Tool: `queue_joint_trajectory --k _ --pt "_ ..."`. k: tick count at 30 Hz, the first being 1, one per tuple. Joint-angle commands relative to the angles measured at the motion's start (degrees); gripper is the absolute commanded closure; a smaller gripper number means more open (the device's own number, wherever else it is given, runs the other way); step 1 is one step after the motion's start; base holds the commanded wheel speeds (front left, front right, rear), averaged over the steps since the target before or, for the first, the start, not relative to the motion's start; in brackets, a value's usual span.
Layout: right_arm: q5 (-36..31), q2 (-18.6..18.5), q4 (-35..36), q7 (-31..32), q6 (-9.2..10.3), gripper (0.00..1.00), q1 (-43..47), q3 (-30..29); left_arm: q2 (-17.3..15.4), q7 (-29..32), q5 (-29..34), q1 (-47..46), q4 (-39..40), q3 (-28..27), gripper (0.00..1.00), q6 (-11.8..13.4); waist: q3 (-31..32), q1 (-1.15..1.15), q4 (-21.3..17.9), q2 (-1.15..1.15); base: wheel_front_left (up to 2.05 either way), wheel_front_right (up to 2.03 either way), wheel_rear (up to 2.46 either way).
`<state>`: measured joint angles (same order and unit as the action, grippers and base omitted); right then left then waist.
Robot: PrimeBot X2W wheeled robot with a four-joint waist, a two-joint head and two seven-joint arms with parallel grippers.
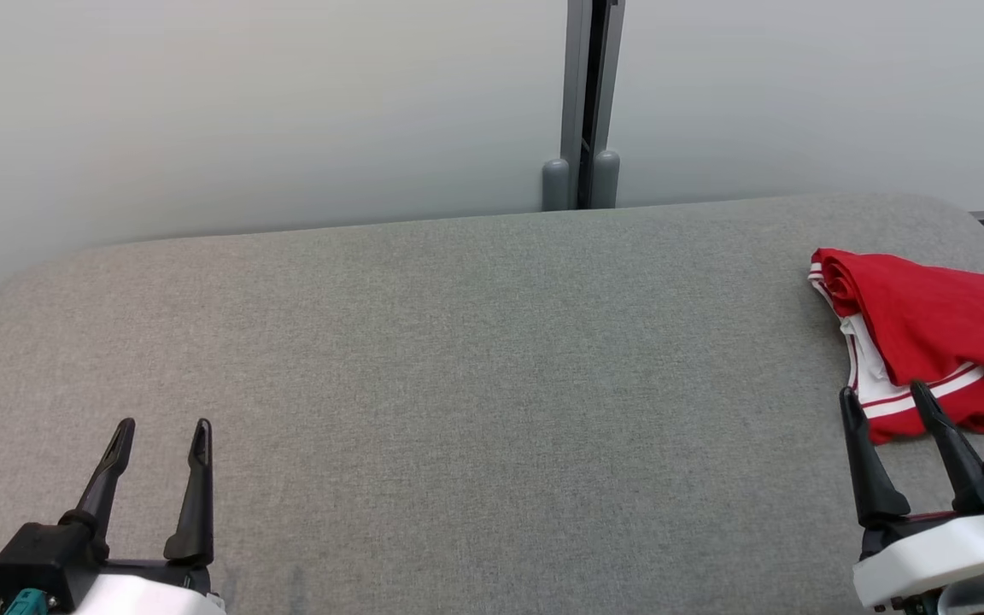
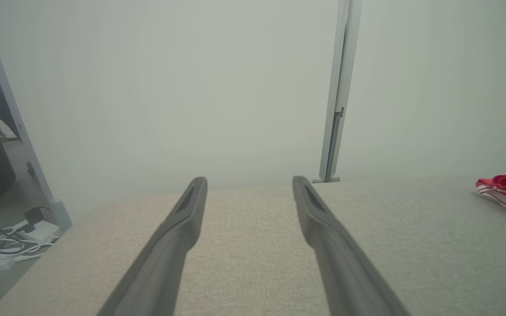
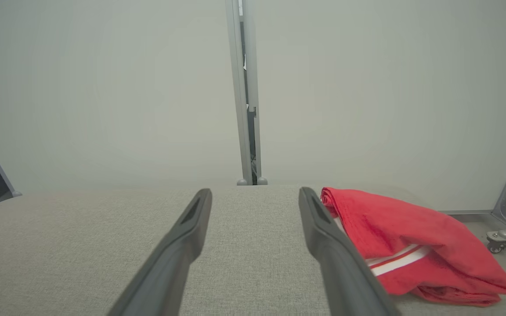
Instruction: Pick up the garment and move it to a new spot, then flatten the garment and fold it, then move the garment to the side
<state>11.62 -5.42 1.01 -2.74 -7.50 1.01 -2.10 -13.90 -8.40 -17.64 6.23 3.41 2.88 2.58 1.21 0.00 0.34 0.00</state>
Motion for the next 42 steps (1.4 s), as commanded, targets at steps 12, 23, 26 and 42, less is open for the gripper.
queue_joint_trajectory --k 12,23,26,42 --pt "1.25 0.82 2.41 1.47 0.02 0.00 2.72 -0.66 -1.08 0.53 -0.61 0.69 0.60 0.11 0.00 0.44 0.29 0.00 -0.14 0.00 0.00 0.00 0.00" --pt "0.29 1.23 2.51 1.75 0.02 0.00 3.28 -1.30 -1.60 0.93 -0.76 0.32 0.88 0.50 0.00 0.65 -0.14 0.00 -0.20 0.00 0.00 0.00 0.00" --pt "0.12 1.31 2.56 1.88 0.02 0.00 3.42 -1.42 -1.66 0.93 -0.88 0.31 0.86 0.59 0.00 0.69 -0.15 0.00 -0.10 0.00 0.00 0.00 0.00" --pt "0.43 1.61 2.05 2.17 0.00 1.00 3.25 -1.35 -1.76 1.06 -1.11 0.41 0.45 1.14 1.00 0.78 -0.31 0.00 0.21 0.00 0.00 0.00 0.00"
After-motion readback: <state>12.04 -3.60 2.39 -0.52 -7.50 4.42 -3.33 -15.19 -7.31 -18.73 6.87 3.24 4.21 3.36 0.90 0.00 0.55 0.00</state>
